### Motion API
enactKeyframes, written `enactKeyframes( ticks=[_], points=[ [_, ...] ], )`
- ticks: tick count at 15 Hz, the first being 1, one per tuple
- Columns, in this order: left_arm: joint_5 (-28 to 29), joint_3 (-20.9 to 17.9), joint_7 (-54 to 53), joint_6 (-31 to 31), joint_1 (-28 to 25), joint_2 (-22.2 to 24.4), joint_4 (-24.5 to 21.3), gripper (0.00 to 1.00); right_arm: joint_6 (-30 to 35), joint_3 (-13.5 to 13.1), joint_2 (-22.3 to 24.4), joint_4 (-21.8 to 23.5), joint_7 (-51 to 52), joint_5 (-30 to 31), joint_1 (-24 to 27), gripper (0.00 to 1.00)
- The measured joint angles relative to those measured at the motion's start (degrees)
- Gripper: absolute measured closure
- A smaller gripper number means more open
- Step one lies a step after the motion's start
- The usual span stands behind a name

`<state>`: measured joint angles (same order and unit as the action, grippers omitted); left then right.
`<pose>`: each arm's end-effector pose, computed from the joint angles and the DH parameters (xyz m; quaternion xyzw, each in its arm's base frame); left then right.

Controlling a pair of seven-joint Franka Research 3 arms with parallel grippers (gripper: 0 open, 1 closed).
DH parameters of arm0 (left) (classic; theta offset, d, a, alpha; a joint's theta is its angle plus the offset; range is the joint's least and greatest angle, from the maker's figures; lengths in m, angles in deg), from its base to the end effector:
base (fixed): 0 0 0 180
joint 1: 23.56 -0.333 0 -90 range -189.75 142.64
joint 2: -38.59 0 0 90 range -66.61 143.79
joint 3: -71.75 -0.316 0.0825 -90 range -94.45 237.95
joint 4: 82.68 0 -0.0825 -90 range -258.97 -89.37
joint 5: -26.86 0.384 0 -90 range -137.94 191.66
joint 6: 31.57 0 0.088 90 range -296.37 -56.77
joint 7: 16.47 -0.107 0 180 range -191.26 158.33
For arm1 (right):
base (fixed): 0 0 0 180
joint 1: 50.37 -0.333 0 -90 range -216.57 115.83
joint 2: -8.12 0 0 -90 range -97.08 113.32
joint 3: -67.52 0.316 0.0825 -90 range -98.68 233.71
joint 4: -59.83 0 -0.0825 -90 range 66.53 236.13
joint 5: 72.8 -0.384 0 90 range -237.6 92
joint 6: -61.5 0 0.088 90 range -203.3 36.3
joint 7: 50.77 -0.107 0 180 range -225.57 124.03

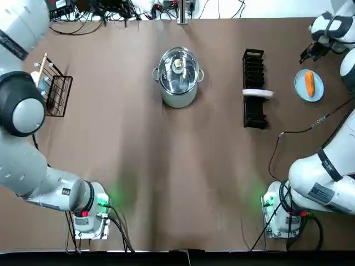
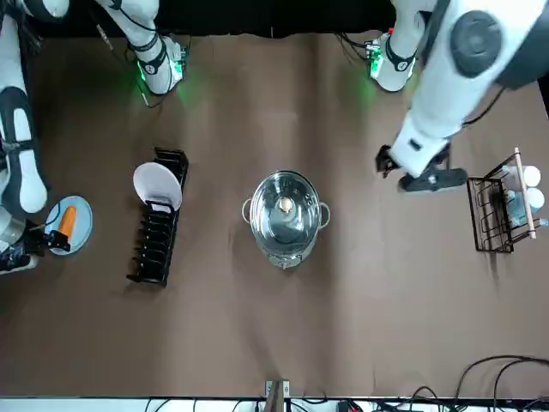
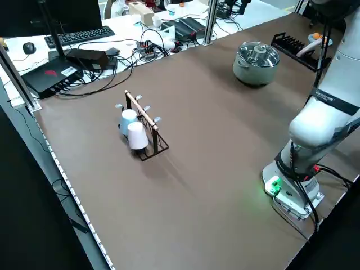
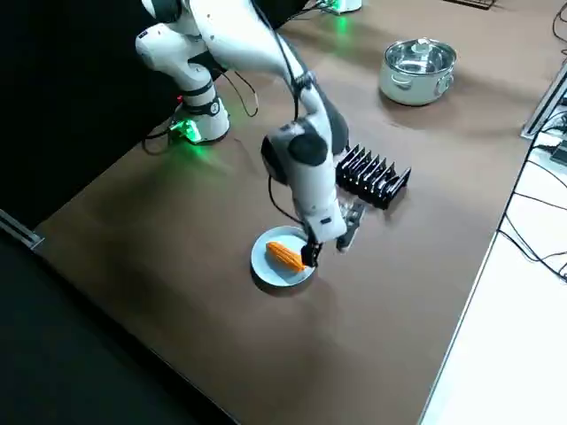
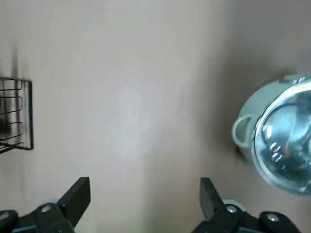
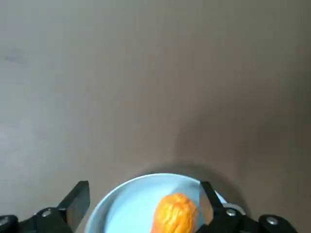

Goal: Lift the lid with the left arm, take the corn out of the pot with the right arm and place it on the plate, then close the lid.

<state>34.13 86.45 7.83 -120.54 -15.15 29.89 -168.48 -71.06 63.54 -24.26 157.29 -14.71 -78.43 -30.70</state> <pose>0.5567 -0.2108 0.5731 -0.9979 -0.0091 0.0241 0.0588 0.6254 -0.2663 0.2711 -0.9962 -0.0817 -0.0307 0.0038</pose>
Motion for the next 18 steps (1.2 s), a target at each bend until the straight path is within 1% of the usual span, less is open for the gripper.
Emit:
enactKeyframes(
  ticks=[3,6,9,11,12,13,15,18],
  points=[
    [-1.1,0.0,-6.9,2.3,-4.0,2.2,-0.1,0.00,8.4,0.4,5.3,-1.3,-1.6,-0.1,-1.7,0.00],
    [-2.3,0.0,-12.8,4.1,-7.0,3.4,-0.2,0.00,18.4,0.6,11.8,-2.3,-5.5,-0.1,-4.8,0.00],
    [-4.4,0.1,-15.8,4.9,-9.3,3.9,-0.3,0.00,32.5,0.8,18.3,-5.7,-8.4,-0.1,-8.6,0.00],
    [-4.7,0.0,-15.9,4.9,-10.1,4.0,-0.3,0.00,42.0,0.9,21.4,-8.4,-13.9,-0.2,-11.3,0.00],
    [-4.7,-0.1,-15.9,4.9,-10.2,4.0,-0.4,0.00,45.0,0.9,22.3,-9.4,-17.1,-0.1,-13.0,0.00],
    [-4.7,-0.1,-15.9,4.9,-10.5,4.0,-0.4,0.00,46.6,0.9,23.1,-10.3,-20.0,0.0,-15.1,0.00],
    [-4.7,-0.1,-15.9,4.9,-11.9,4.1,-0.4,0.00,47.3,1.0,24.7,-11.8,-23.1,0.0,-18.0,0.00],
    [-4.7,-0.3,-16.5,4.9,-13.7,4.1,-0.5,0.00,48.2,1.0,27.5,-12.3,-26.2,-0.5,-19.5,0.00]
  ],
)
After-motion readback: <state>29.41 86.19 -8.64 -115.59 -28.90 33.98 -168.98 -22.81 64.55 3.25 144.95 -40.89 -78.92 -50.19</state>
